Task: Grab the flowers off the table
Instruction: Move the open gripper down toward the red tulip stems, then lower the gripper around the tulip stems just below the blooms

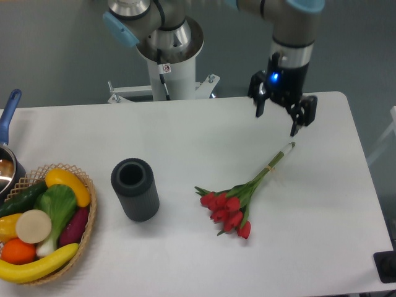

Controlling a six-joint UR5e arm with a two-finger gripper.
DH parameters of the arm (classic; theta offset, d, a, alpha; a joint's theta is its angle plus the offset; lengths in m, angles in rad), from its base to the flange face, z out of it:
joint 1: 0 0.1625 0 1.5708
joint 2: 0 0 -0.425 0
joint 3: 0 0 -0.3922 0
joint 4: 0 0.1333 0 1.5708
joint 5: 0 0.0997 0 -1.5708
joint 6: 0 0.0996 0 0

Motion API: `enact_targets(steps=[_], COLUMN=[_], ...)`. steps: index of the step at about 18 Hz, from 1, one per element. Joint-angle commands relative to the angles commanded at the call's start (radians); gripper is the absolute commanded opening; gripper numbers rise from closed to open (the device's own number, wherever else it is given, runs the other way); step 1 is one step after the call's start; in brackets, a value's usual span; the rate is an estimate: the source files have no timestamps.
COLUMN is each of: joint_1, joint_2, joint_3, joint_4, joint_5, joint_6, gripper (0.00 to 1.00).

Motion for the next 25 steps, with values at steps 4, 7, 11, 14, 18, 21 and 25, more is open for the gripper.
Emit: enact_targets(steps=[4,7,11,14,18,21,25], joint_1=[-0.028,-0.028,-0.026,-0.028,-0.029,-0.029,-0.040], joint_2=[-0.074,-0.127,-0.183,-0.224,-0.246,-0.261,-0.281], joint_3=[-0.003,-0.002,-0.003,-0.014,-0.026,-0.028,-0.035], joint_4=[0.064,0.069,0.078,0.085,0.112,0.118,0.118], joint_5=[0.002,0.005,0.006,0.009,0.015,0.021,0.048], joint_6=[-0.009,-0.012,-0.011,-0.009,-0.012,-0.012,-0.012], gripper=[1.00,1.00,1.00,1.00,1.00,1.00,1.00])
